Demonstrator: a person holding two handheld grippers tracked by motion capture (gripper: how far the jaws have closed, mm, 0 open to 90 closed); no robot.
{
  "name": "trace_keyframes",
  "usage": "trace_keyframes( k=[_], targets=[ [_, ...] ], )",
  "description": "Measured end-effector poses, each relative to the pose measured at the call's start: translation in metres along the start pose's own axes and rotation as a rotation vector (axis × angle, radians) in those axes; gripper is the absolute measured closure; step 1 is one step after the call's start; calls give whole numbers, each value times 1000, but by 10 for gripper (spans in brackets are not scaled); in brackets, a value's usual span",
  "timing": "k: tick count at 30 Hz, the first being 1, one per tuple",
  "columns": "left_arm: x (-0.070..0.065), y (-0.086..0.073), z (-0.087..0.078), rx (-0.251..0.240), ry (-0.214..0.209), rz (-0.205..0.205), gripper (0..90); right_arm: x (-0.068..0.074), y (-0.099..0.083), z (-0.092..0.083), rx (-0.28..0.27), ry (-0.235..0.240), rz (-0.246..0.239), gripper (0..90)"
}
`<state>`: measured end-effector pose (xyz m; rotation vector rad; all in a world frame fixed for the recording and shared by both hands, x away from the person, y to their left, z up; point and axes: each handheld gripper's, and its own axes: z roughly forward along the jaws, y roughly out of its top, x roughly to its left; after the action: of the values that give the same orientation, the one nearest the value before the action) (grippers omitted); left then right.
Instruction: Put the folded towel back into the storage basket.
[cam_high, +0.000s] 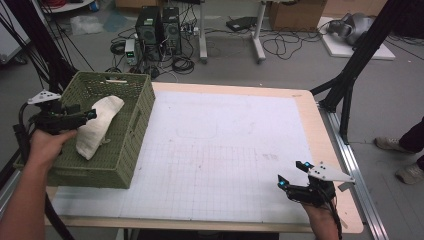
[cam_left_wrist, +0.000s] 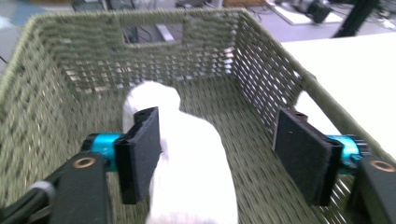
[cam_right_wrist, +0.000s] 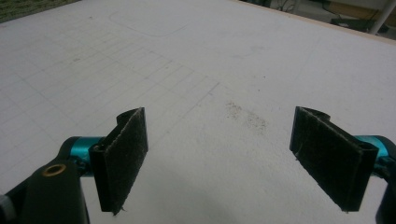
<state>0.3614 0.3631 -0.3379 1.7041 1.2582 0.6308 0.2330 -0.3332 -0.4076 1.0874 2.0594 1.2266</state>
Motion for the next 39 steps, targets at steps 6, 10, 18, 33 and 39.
trace_keyframes(
  k=[6, 10, 18, 33, 39],
  targets=[
    [6, -15, -4, 139, -18, 38, 361, 1, 2, 1, -4, 5, -7, 180],
    [6, -20, 6, 224, 6, 36, 332, 2, 2, 2, -4, 8, -7, 180],
    [16, -28, 43, 543, 133, 20, 395, 1, 2, 0, -10, 1, -5, 180],
    [22, -43, 63, 605, 138, 4, 532, 2, 1, 4, 0, 2, -10, 181],
    [20, -41, 61, 622, 106, 21, 815, 2, 2, 4, -1, 4, -8, 181]
  ],
)
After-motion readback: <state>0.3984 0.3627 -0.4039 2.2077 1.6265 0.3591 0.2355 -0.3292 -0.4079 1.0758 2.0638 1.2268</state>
